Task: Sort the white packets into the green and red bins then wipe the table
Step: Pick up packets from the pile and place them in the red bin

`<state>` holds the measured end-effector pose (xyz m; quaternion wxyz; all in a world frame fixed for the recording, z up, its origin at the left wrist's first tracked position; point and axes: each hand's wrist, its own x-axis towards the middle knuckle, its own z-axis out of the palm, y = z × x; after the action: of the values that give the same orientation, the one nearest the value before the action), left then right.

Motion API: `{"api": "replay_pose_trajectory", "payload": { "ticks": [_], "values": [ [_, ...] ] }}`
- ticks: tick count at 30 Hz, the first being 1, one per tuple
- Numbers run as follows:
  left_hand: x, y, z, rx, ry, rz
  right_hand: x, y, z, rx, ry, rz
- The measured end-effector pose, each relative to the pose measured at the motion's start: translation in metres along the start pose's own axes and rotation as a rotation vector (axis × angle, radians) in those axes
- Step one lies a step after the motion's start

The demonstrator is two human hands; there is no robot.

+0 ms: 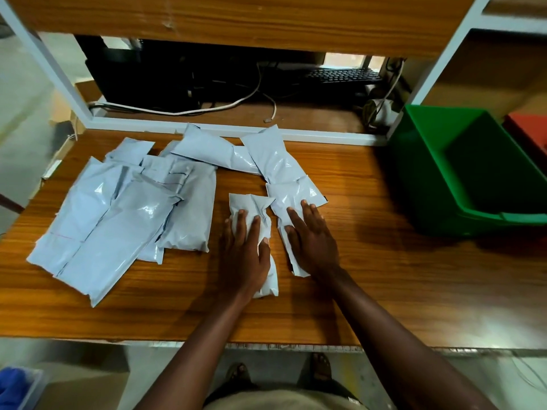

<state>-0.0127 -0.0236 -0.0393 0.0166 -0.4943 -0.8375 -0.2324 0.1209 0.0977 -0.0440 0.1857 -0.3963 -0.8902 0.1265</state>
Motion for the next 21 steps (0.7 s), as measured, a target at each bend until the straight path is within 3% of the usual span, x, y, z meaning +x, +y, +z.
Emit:
{"api": "replay_pose_trajectory", "payload": {
  "ticks": [8,14,21],
  "values": [
    [0.000,0.002,-0.002,-0.093,-0.009,0.002,-0.008,-0.001,-0.011,0.078,0.010,0.053],
    [0.000,0.009,-0.019,-0.192,-0.050,0.038,-0.027,0.007,-0.039,0.074,0.108,0.105],
    [0.005,0.065,-0.039,-0.382,-0.089,0.118,-0.055,0.025,-0.104,0.115,0.230,0.159]
  ]
}}
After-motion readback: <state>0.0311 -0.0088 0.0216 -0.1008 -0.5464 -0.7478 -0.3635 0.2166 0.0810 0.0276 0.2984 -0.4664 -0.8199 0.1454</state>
